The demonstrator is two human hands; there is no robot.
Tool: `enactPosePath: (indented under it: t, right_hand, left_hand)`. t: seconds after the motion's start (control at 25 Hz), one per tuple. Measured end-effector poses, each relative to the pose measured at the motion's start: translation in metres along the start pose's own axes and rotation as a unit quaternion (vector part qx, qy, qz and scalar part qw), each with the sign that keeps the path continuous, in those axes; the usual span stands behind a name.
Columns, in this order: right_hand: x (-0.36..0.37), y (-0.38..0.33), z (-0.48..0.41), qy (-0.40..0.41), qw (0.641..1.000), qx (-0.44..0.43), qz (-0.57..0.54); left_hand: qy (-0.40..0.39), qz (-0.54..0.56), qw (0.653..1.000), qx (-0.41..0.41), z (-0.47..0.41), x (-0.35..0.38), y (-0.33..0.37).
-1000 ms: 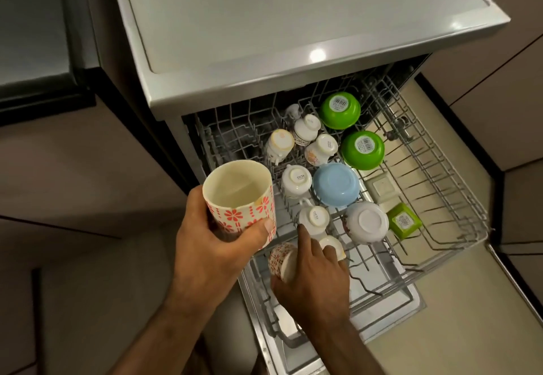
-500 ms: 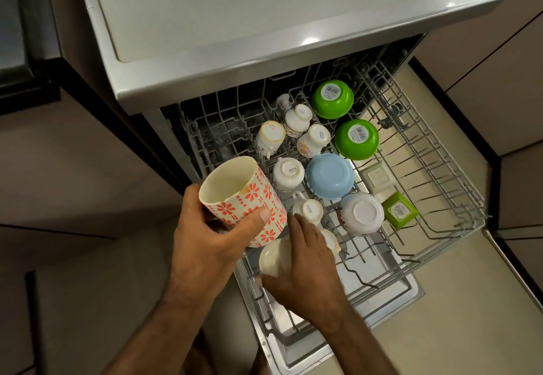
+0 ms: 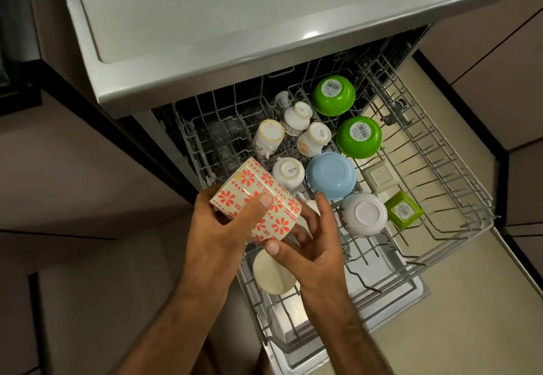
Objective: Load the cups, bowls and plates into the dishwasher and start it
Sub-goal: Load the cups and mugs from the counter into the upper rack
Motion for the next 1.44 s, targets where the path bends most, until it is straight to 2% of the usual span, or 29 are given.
enactPosePath:
  t: [0.16,0.28,0.36,0.44,0.6,0.72,0.96,1.28,1.36,1.44]
  right_hand:
    - [-0.014,-0.016,-0.006,0.06,0.996,-0.036,0.064]
    - [-0.024,-0.036,-0.015,0.089,0.969,-0.087,0.213]
    - [-0.021,-0.045,-0.021,0.083,0.938,-0.103,0.32]
    - [-0.012,-0.047,-0.028,0.065,0.901,-0.099,0.417]
    - [0.017,-0.036,-0.044,0.007,0.807,-0.097,0.583]
    - [0.029,-0.019,-0.055,-0.026,0.766,-0.086,0.636]
    - [0.041,-0.004,-0.058,-0.059,0.754,-0.098,0.647]
    - [0.04,-0.01,-0.056,-0.052,0.762,-0.109,0.636]
    - [0.042,-0.02,-0.053,-0.038,0.759,-0.121,0.639]
    - [0.048,-0.035,-0.049,-0.032,0.75,-0.139,0.646]
  left_hand:
    - [0.007,-0.058,0.998,0.013,-0.001,0.002,0.001]
    - [0.041,-0.164,0.982,0.081,0.008,-0.002,0.019]
    - [0.061,-0.23,0.96,0.144,0.013,-0.004,0.036]
    - [0.074,-0.248,0.948,0.183,0.015,-0.007,0.048]
    - [0.085,-0.252,0.942,0.205,0.014,-0.015,0.054]
    - [0.088,-0.254,0.941,0.206,0.013,-0.022,0.054]
    - [0.093,-0.268,0.939,0.193,0.013,-0.033,0.05]
    - [0.095,-0.294,0.932,0.188,0.015,-0.046,0.05]
    - [0.061,-0.352,0.916,0.181,0.013,-0.045,0.053]
    - [0.03,-0.434,0.882,0.181,0.014,-0.044,0.061]
Point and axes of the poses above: each hand's wrist, its own z-axis away from the middle knuckle, its own x-axis out of the palm, y = z × x, the point moved 7 cm from there along -z, towards the middle knuckle, and after that the axes turned 8 degrees about z, right-handed, at the moved point
